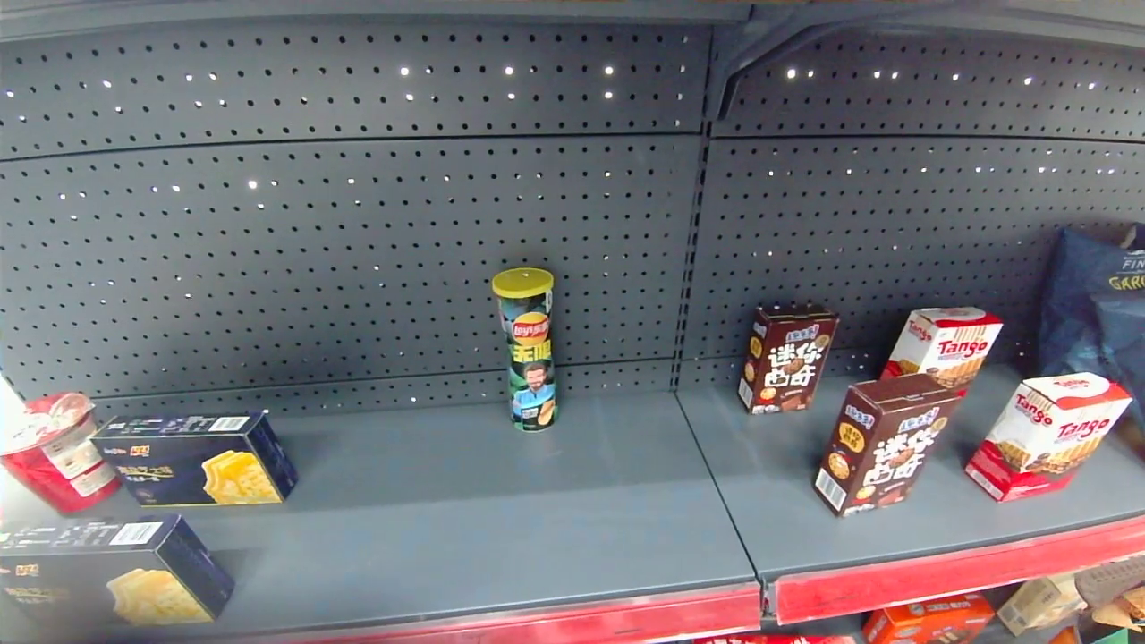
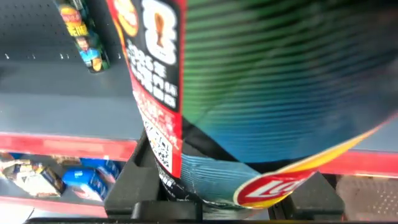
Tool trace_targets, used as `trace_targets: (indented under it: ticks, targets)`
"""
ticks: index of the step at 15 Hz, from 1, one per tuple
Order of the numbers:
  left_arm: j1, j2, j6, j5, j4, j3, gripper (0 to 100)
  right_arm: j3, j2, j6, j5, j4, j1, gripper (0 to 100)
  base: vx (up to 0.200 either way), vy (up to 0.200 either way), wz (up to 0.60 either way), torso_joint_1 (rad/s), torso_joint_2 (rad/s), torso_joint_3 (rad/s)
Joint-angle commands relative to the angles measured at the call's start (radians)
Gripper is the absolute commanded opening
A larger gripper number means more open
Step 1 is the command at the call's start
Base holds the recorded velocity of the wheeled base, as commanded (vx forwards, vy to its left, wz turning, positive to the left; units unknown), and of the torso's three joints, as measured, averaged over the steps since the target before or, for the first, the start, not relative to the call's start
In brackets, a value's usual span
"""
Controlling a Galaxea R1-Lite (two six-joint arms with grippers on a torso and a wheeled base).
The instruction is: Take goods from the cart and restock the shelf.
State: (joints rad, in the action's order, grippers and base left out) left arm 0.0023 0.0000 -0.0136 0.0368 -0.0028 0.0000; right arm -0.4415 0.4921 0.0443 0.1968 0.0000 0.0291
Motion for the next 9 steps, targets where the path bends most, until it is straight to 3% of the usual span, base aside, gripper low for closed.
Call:
trace_targets:
  ticks: [1, 5, 7, 9]
  targets:
    - [0.001, 0.000, 0.000, 0.000, 0.000, 0.000, 100, -0.023, -0.004, 0.000, 0.001, 0.000, 0.003, 0, 0.000, 0.000, 0.00, 0.000, 0.00, 0.000]
    - [0.001, 0.000, 0.009, -0.018, 0.001, 0.000, 100, -0.046, -0.033, -0.009, 0.010, 0.014, 0.017, 0, 0.000, 0.000, 0.00, 0.000, 0.00, 0.000]
    - [0.001, 0.000, 0.030, -0.025, 0.000, 0.000, 100, -0.065, -0.024, -0.041, 0.009, 0.041, 0.018, 0, 0.000, 0.000, 0.00, 0.000, 0.00, 0.000]
    - [0.002, 0.097, 0.035, -0.147, -0.002, -0.152, 100, -0.105, -0.004, -0.084, 0.010, 0.115, 0.021, 0, 0.000, 0.000, 0.00, 0.000, 0.00, 0.000]
